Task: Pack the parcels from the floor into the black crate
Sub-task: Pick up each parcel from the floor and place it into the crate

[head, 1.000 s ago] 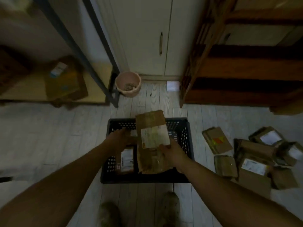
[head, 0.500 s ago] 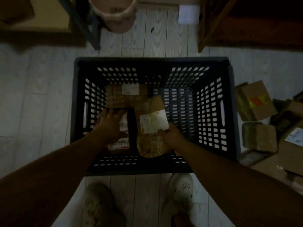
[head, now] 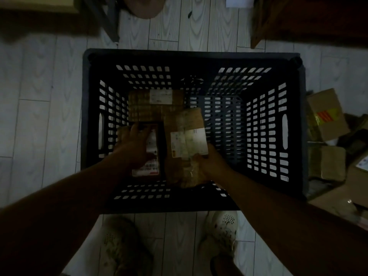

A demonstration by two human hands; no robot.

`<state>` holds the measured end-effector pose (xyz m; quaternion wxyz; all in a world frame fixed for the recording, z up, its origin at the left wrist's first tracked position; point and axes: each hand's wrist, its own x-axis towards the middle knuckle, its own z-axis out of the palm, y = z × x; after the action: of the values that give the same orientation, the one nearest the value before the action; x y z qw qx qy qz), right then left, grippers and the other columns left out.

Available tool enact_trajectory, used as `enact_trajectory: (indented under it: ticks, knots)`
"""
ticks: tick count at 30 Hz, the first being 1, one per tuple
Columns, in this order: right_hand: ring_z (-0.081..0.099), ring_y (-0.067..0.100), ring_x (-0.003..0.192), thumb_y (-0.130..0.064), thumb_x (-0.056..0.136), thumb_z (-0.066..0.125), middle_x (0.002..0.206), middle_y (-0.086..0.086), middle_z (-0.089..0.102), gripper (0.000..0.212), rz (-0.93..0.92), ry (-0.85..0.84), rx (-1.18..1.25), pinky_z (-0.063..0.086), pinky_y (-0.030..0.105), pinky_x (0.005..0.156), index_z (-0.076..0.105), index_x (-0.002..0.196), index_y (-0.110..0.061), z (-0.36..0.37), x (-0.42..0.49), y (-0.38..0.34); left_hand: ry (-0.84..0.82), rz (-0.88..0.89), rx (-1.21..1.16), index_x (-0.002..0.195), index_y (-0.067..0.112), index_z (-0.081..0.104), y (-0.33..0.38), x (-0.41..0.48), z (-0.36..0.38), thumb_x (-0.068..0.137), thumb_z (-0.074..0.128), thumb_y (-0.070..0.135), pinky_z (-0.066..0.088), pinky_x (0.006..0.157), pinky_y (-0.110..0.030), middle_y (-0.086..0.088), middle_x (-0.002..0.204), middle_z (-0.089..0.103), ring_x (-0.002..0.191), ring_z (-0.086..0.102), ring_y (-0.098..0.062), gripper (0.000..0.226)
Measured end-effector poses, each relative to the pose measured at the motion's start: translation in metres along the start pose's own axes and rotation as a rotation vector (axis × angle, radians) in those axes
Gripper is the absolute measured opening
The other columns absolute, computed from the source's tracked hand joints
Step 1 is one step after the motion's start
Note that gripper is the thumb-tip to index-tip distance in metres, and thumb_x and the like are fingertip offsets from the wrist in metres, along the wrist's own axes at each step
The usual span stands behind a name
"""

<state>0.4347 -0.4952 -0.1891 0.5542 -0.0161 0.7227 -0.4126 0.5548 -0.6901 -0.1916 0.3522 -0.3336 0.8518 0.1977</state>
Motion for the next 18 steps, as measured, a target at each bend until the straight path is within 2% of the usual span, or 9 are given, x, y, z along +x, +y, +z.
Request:
enact_trajectory:
  ticks: [3, 4, 6, 8, 9, 11, 14, 16, 18]
  knots:
    - [0.052, 0.01, 0.106, -0.012, 0.097, 0.051, 0.112, -0.009, 0.053, 0.041, -0.025, 0.03, 0.016, 0.043, 0.026, 0.091, 0.043, 0.138, -0.019, 0.0, -0.003, -0.008, 0.144, 0.003, -0.125, 0.147, 0.028, 0.023, 0.007, 0.003, -0.011, 0.087, 0.056, 0.047, 0.025, 0.113, -0.051, -0.011, 0.154, 0.019, 0.139, 0.02, -0.038, 0.071]
    - [0.052, 0.011, 0.106, -0.013, 0.097, 0.052, 0.113, -0.007, 0.053, 0.043, -0.028, 0.036, 0.007, 0.043, 0.027, 0.09, 0.043, 0.139, -0.018, 0.0, -0.001, -0.015, 0.201, 0.001, -0.269, 0.145, 0.026, 0.029, 0.011, 0.005, -0.017, 0.089, 0.054, 0.045, 0.032, 0.109, -0.049, -0.01, 0.149, 0.03, 0.135, 0.031, -0.035, 0.065]
    - [0.054, 0.014, 0.105, -0.015, 0.095, 0.054, 0.116, -0.003, 0.056, 0.044, -0.031, 0.018, -0.016, 0.046, 0.029, 0.088, 0.045, 0.138, -0.018, -0.002, 0.004, -0.032, 0.275, 0.03, -0.661, 0.143, 0.026, 0.032, 0.021, 0.006, -0.031, 0.09, 0.056, 0.039, 0.049, 0.092, -0.039, -0.003, 0.136, 0.048, 0.119, 0.051, -0.022, 0.059]
    - [0.057, 0.018, 0.103, -0.016, 0.095, 0.055, 0.12, 0.002, 0.059, 0.042, -0.023, -0.022, -0.053, 0.048, 0.032, 0.088, 0.047, 0.136, -0.018, -0.007, 0.01, -0.05, 0.281, 0.067, -0.987, 0.144, 0.025, 0.027, 0.029, 0.006, -0.047, 0.088, 0.062, 0.031, 0.052, 0.078, -0.021, 0.005, 0.131, 0.05, 0.107, 0.055, -0.008, 0.066]
    - [0.058, 0.019, 0.102, -0.016, 0.095, 0.056, 0.119, 0.003, 0.06, 0.042, -0.008, -0.052, -0.079, 0.05, 0.034, 0.089, 0.048, 0.136, -0.018, -0.013, 0.014, -0.059, 0.278, 0.065, -1.076, 0.145, 0.024, 0.024, 0.03, 0.009, -0.053, 0.085, 0.067, 0.028, 0.054, 0.078, -0.02, 0.007, 0.132, 0.049, 0.108, 0.055, -0.006, 0.074]
    - [0.062, 0.021, 0.101, -0.017, 0.095, 0.057, 0.118, 0.003, 0.063, 0.041, 0.001, -0.12, -0.131, 0.052, 0.037, 0.09, 0.048, 0.135, -0.02, -0.024, 0.019, -0.074, 0.247, 0.03, -1.133, 0.149, 0.028, 0.018, 0.027, 0.014, -0.063, 0.08, 0.073, 0.028, 0.055, 0.086, -0.033, 0.009, 0.137, 0.046, 0.115, 0.053, -0.012, 0.088]
    - [0.064, 0.012, 0.083, -0.014, 0.094, 0.057, 0.096, -0.006, 0.065, 0.035, -0.018, -0.209, -0.172, 0.055, 0.022, 0.072, 0.052, 0.128, -0.022, -0.039, 0.025, -0.093, 0.079, -0.068, -1.216, 0.148, 0.034, 0.017, 0.023, 0.016, -0.076, 0.076, 0.077, 0.03, 0.059, 0.074, -0.042, 0.001, 0.138, 0.046, 0.11, 0.059, -0.022, 0.094]
    - [0.063, 0.012, 0.082, -0.015, 0.094, 0.057, 0.093, -0.007, 0.064, 0.03, -0.048, -0.235, -0.223, 0.053, 0.024, 0.072, 0.052, 0.121, -0.027, -0.042, 0.024, -0.1, 0.061, -0.118, -1.273, 0.146, 0.03, 0.025, 0.026, 0.012, -0.081, 0.08, 0.073, 0.027, 0.059, 0.057, -0.034, -0.003, 0.132, 0.049, 0.091, 0.063, -0.019, 0.083]
    - [0.064, 0.015, 0.086, -0.017, 0.094, 0.057, 0.095, -0.004, 0.064, 0.025, -0.058, -0.229, -0.241, 0.053, 0.028, 0.076, 0.053, 0.116, -0.029, -0.042, 0.022, -0.103, 0.139, -0.146, -1.299, 0.144, 0.022, 0.033, 0.028, 0.01, -0.084, 0.087, 0.065, 0.019, 0.053, 0.045, -0.024, -0.005, 0.129, 0.052, 0.079, 0.06, -0.012, 0.065]
